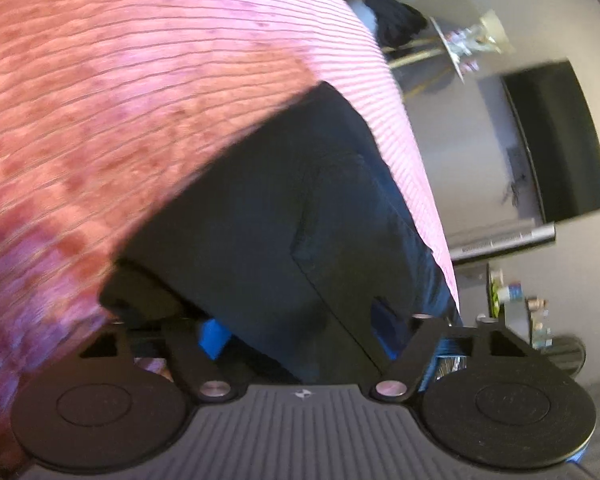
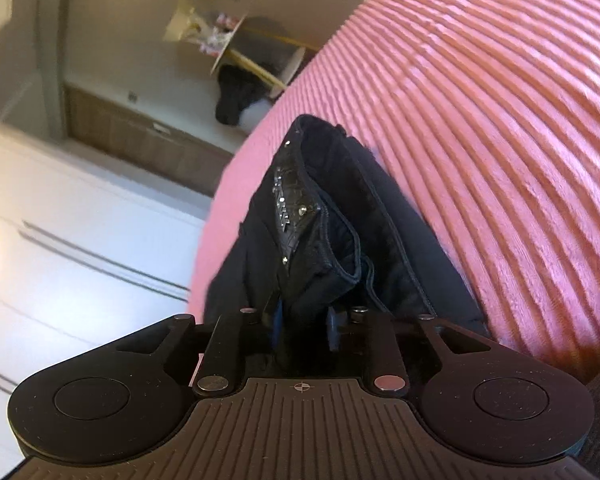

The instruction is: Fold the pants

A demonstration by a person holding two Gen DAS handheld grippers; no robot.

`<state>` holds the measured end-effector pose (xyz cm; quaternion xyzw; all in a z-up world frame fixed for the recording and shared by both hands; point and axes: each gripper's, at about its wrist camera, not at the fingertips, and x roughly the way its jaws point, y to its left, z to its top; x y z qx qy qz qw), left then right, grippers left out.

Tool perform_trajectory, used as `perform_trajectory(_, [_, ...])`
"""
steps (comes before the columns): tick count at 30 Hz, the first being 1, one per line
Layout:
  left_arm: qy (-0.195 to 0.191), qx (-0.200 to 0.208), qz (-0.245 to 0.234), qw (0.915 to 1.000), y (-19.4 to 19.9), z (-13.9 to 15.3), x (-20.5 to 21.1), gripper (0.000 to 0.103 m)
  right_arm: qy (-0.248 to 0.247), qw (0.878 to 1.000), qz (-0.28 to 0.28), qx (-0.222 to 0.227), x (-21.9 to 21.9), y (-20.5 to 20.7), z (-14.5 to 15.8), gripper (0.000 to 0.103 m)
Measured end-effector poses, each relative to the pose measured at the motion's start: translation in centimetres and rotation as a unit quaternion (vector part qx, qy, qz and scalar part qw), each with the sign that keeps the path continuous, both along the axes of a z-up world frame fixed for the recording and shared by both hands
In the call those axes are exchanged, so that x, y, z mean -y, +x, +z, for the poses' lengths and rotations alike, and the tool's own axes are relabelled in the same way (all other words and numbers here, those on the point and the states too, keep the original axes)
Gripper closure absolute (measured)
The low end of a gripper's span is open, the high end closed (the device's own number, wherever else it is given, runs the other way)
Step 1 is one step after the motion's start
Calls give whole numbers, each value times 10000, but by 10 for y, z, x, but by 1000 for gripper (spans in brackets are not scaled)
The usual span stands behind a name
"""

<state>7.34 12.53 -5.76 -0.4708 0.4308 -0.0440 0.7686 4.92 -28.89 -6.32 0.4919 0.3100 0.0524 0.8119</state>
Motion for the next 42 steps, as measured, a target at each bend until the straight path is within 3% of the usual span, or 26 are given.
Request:
perform_trajectory(2, [32,-77,85,9999,-5,-2,-5,57,-277,9995,69,-152,-4,3,-1,76])
perform_trajectory(4, [83,-135,100,9998,-7,-3,-6,61,-647,9975,198,-209,-11,7,4,75])
perform_trajectory(7, [141,-197,96,9997,-3,-4,-3,60,-751,9967,193,-232,-15,10,6,74])
perform_trajectory(9, [45,-243,55,9997,4,-8,-1,52,-759,9967,156,-259,-15,10,7,78])
perform_trajectory(11, [-4,-228,64,9997,4,-7,-2,54,-862,9960,153,-188,-19,8,11,79])
perform_trajectory(12, [53,-221,71,9997,2,-6,-2,58,-968,9951,152,-115,-21,7,14,80])
perform_trajectory(14, [216,-220,93,9995,-2,-2,-3,79,-1188,9927,193,71,-26,0,23,81])
perform_trajectory(16, [115,-52,166,9998,-8,2,-8,88,-1194,9924,222,220,-27,-6,32,81])
perform_trajectory(21, [220,511,91,9984,-23,24,-8,91,-1262,9912,339,213,-23,-19,43,81])
perform_trajectory(24, [494,449,-55,9978,-24,26,-3,91,-1413,9890,427,-26,-24,-20,39,81])
perform_trajectory(27, [1031,212,-204,9942,-18,23,8,91,-1841,9802,568,-452,-33,-9,30,81])
perform_trajectory(30, [1428,-57,-322,9892,-11,16,17,88,-2181,9713,699,-635,-41,1,24,81])
perform_trajectory(33, [1264,-87,-306,9915,-16,17,11,79,-1742,9801,702,-637,-28,-3,27,76])
perform_trajectory(37, [1031,236,-410,9935,-38,38,2,34,-1561,9839,554,-668,-7,-19,40,68])
perform_trajectory(39, [1236,476,-417,9903,-48,55,0,31,-1829,9800,400,-668,-4,-25,47,65])
perform_trajectory(40, [1381,578,-434,9878,-49,63,0,28,-2032,9762,303,-702,-3,-27,51,59])
perform_trajectory(42, [1777,754,-542,9797,-45,76,4,21,-2109,9755,254,-575,-1,-27,55,61])
